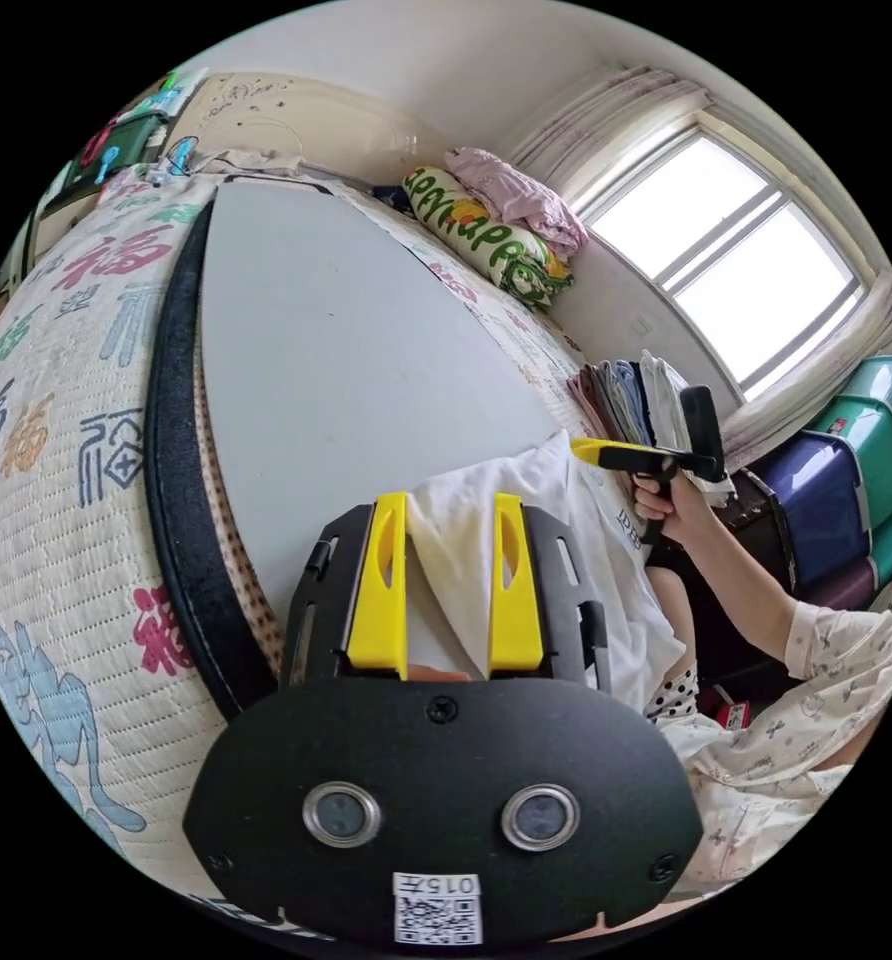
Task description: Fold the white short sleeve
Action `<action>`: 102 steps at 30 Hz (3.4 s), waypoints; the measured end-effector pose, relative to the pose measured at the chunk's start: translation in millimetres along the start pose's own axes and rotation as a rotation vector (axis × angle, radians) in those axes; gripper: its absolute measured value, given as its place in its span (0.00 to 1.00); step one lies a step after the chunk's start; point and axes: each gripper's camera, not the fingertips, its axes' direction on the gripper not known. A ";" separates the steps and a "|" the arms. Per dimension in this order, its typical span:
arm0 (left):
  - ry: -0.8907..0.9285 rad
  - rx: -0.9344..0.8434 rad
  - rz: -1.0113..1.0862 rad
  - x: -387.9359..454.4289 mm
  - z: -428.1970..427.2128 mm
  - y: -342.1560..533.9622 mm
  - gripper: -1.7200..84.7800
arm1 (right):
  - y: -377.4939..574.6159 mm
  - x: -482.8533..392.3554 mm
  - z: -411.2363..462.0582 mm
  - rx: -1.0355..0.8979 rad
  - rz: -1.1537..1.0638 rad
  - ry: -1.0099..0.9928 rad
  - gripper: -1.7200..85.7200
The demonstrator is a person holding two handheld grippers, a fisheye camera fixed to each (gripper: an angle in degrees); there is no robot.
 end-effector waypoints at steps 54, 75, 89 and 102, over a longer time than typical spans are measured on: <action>-0.323 0.267 0.053 104.5 -201.9 198.9 0.13 | 81.6 -25.7 -39.7 0.137 -0.222 -0.038 0.09; -0.124 0.184 -0.052 152.4 -146.1 120.9 0.08 | -70.6 -54.4 37.9 0.047 -0.304 -0.105 0.14; -0.368 0.150 0.259 298.1 -136.0 106.8 0.08 | -112.3 61.1 26.1 0.035 -0.037 -0.297 0.15; -0.591 0.169 0.622 401.5 -119.3 137.6 0.09 | -131.2 124.0 8.6 0.102 0.048 -0.427 0.02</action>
